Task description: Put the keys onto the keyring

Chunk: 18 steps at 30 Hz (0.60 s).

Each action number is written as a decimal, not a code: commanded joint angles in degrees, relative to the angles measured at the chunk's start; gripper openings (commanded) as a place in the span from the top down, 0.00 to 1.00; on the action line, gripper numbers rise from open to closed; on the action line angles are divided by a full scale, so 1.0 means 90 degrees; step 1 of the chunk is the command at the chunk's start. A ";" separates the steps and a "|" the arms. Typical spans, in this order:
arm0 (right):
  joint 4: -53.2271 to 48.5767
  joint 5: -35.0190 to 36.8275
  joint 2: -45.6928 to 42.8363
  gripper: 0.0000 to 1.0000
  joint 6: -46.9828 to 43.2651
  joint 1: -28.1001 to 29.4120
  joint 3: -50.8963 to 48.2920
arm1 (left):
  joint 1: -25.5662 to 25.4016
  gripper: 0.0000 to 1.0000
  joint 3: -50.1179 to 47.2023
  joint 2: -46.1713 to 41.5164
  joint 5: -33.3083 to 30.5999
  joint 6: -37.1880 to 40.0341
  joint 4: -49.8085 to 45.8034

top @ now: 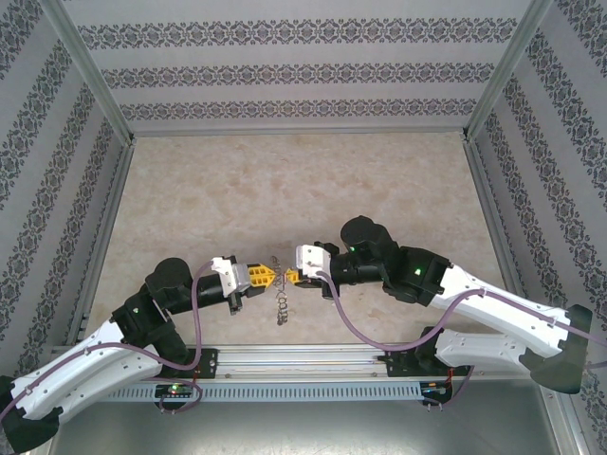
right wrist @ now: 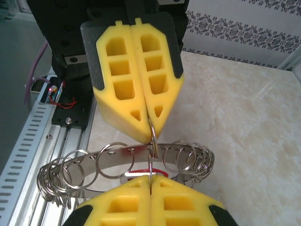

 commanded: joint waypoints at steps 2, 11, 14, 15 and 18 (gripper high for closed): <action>0.0214 -0.0211 0.0046 1.00 0.0147 -0.0026 -0.0034 | -0.0073 1.00 0.0169 -0.0013 0.0141 0.0136 0.0425; 0.0185 -0.0104 -0.0034 1.00 0.0195 -0.0025 -0.0074 | -0.0074 1.00 0.0152 -0.0038 0.0139 0.0121 0.0428; 0.0168 -0.0038 -0.0050 1.00 0.0215 -0.0025 -0.0096 | -0.0074 1.00 0.0146 -0.0043 0.0133 0.0125 0.0438; 0.0167 -0.0017 -0.0070 1.00 0.0224 -0.0034 -0.0104 | -0.0069 1.00 0.0145 -0.0043 0.0137 0.0128 0.0433; 0.0160 0.0044 -0.0123 1.00 0.0239 -0.0035 -0.0131 | -0.0074 1.00 0.0149 -0.0042 0.0138 0.0126 0.0426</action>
